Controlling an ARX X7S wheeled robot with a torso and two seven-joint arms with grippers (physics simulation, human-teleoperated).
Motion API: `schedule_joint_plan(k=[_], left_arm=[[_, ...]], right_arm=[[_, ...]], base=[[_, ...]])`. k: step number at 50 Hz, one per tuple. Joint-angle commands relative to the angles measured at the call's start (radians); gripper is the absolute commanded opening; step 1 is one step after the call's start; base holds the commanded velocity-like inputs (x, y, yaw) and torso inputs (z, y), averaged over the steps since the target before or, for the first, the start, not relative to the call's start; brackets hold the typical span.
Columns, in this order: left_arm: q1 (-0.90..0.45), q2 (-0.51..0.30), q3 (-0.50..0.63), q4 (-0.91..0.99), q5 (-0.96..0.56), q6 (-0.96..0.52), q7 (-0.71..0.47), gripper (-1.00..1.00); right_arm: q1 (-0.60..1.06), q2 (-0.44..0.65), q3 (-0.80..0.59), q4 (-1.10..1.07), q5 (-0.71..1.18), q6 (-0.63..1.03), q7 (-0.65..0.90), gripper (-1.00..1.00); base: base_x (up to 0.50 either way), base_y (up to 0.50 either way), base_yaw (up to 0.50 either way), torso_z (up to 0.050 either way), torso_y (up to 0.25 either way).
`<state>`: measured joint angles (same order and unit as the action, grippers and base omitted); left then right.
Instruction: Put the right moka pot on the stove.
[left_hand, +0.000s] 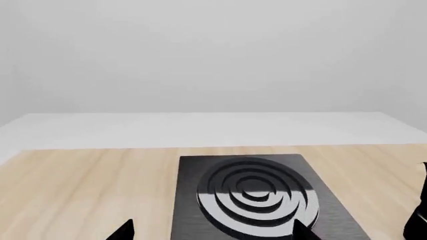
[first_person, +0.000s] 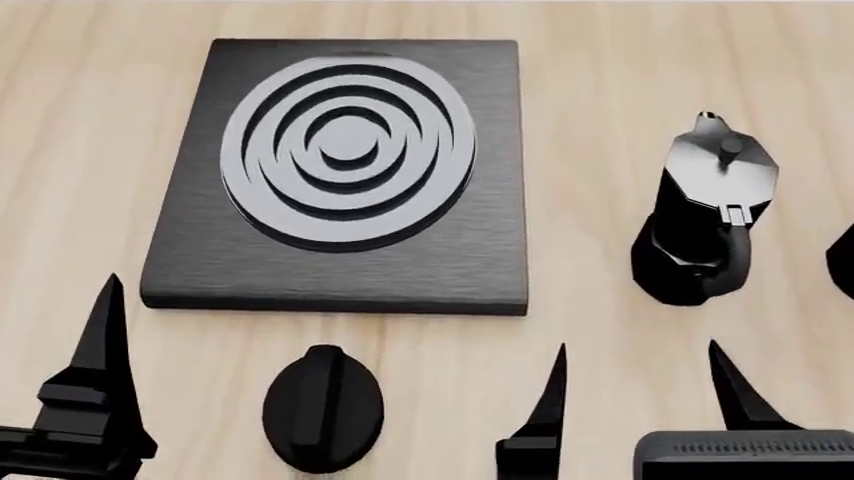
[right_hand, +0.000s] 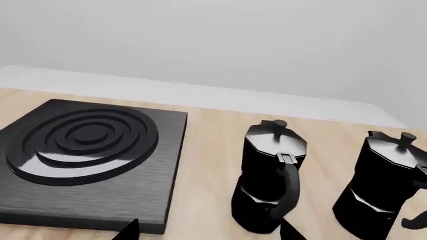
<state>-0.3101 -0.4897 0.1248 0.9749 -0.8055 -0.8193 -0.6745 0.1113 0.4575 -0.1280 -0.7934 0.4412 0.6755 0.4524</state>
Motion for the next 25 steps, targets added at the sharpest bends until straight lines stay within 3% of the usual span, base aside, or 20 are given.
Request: schedule_joint_plan(k=[1,20,25], left_arm=[[-0.001,-0.007,0.008,-0.002,-0.002,0.008,-0.008,1.0],[-0.009,-0.017,0.01,-0.003,-0.021,0.01,-0.028,1.0],[-0.002,-0.017,0.01,-0.006,-0.021,0.021,-0.029,1.0]], right_arm=[[0.0,0.006,0.006,-0.006,0.007,-0.002,0.002,1.0],[-0.01,0.017,0.02,-0.009,0.02,-0.012,-0.001,1.0],[-0.021,0.034,0.039,-0.019,0.029,-0.009,-0.003,1.0]], base=[[0.0,0.0,0.0,0.0,-0.107],[0.0,0.0,0.0,0.0,-0.107],[0.0,0.0,0.0,0.0,-0.011]])
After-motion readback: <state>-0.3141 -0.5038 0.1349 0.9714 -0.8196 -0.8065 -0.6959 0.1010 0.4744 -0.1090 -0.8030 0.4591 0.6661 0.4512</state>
